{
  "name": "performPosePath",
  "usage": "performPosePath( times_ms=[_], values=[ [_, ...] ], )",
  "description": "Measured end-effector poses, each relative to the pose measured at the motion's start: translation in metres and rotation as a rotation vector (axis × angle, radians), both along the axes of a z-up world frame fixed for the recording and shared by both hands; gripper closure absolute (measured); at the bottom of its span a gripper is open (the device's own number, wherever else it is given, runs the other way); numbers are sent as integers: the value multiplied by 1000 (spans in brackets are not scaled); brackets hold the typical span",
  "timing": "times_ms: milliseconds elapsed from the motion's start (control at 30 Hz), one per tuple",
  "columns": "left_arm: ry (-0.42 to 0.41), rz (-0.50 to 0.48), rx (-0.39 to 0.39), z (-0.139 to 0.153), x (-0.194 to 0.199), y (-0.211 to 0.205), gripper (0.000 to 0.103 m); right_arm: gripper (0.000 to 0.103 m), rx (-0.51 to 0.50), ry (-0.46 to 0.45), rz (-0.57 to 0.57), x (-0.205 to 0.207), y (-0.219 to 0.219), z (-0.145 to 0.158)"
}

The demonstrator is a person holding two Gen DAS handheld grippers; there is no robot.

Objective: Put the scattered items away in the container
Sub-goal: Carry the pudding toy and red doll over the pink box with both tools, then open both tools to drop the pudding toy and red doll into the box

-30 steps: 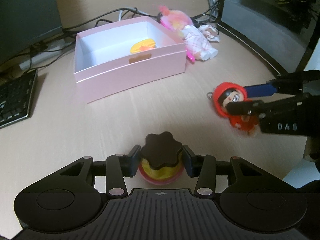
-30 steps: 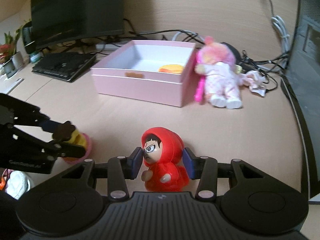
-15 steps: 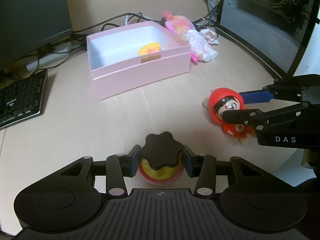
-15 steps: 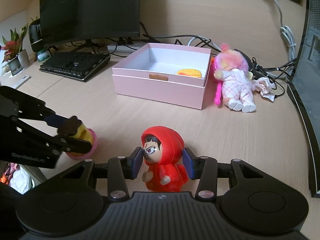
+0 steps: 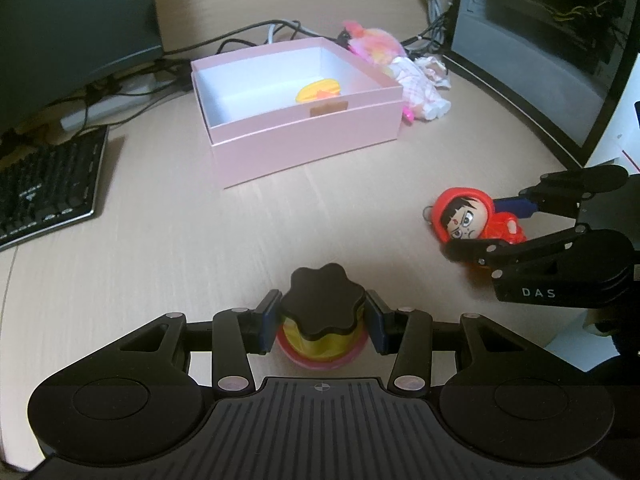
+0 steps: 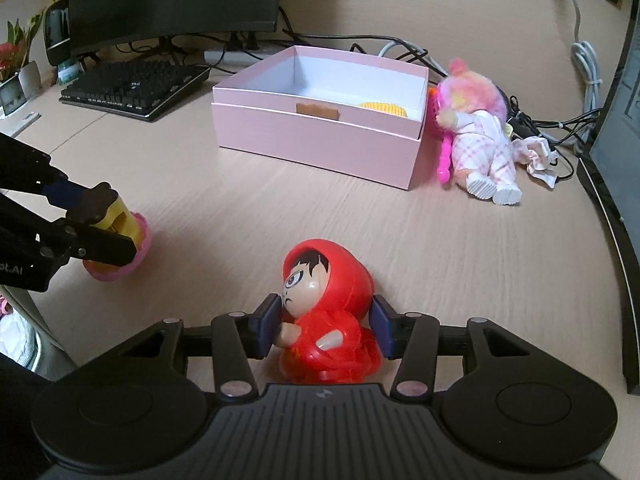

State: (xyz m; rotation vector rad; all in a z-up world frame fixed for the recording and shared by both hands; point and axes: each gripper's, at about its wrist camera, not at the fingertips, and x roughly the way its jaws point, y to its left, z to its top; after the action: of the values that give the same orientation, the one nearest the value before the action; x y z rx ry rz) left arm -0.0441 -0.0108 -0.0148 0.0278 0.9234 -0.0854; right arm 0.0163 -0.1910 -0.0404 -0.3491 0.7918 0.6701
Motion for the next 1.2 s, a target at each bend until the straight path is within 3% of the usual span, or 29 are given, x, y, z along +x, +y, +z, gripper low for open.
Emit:
performPosePath(
  times_ms=[167, 333, 567, 700, 967, 1133, 1200],
  values=[
    [-5, -34, -11, 1, 5, -1, 54, 55, 32, 4, 39, -3, 2, 15],
    [-37, -62, -37, 11, 13, -2, 54, 55, 147, 22, 43, 8, 5, 50],
    [-184, 2, -46, 43, 56, 10, 54, 55, 332, 15, 25, 62, 15, 102],
    [-252, 22, -42, 56, 93, 16, 54, 55, 362, -38, -8, 106, 30, 120],
    [-253, 82, -44, 45, 176, 27, 54, 55, 327, 65, -34, 210, 77, 105],
    [-186, 97, -35, 24, 207, 35, 54, 54, 265, 117, -16, 243, 104, 76],
    [-164, 102, -29, 17, 213, 38, 46, 54, 243, 130, -8, 250, 111, 65]
  ],
)
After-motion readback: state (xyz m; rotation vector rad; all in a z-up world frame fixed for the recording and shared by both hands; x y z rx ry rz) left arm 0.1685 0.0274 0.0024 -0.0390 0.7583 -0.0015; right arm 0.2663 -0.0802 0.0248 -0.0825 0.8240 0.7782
